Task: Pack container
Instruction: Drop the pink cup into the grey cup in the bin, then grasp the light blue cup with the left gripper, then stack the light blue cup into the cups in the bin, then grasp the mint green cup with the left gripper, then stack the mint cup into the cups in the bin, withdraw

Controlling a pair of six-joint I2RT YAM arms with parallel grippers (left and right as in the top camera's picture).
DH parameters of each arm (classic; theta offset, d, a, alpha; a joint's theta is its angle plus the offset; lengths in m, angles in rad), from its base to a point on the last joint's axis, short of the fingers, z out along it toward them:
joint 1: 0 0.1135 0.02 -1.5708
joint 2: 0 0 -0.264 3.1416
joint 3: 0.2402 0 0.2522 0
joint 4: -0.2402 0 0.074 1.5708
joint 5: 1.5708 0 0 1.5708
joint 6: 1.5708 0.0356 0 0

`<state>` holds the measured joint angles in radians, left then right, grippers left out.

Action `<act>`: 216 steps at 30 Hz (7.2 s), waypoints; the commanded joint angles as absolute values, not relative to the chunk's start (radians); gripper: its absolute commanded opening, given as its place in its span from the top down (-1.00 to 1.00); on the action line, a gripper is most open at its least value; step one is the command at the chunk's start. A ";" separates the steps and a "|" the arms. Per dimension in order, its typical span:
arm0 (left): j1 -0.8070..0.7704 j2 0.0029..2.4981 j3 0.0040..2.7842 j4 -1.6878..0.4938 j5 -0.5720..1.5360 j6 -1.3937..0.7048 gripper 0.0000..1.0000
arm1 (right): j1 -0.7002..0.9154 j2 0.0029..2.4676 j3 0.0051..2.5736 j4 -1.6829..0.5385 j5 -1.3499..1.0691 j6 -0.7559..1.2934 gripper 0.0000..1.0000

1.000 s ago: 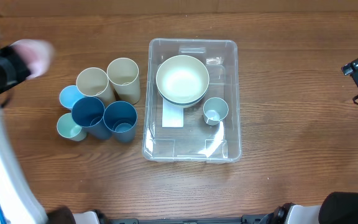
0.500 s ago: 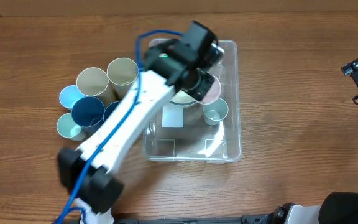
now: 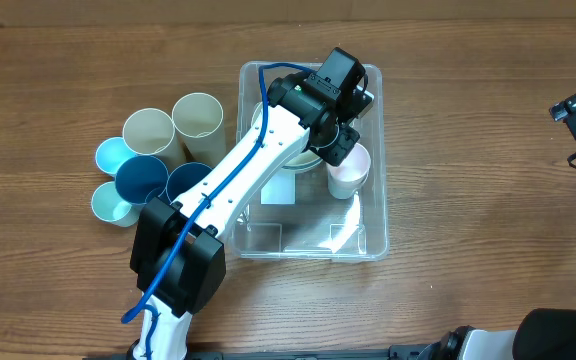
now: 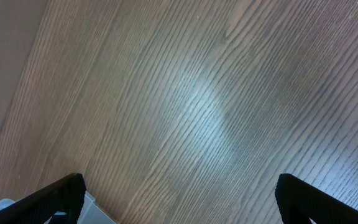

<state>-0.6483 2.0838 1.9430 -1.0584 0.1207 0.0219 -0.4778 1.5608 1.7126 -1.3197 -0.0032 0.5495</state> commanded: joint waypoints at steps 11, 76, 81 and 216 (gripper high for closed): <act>-0.502 1.965 2.567 -1.630 -0.297 -0.207 -0.40 | -0.481 1.561 1.716 -1.315 -0.002 0.554 -1.00; 0.274 1.666 2.076 -1.184 0.075 -0.144 0.92 | -0.481 1.561 1.716 -1.315 -0.002 0.554 -1.00; -0.064 1.608 2.142 -1.252 0.104 -0.104 0.92 | -0.481 1.561 1.716 -1.315 -0.002 0.554 -1.00; -0.726 1.909 1.814 -0.937 0.033 0.416 0.92 | -0.481 1.561 1.716 -1.315 -0.002 0.554 -1.00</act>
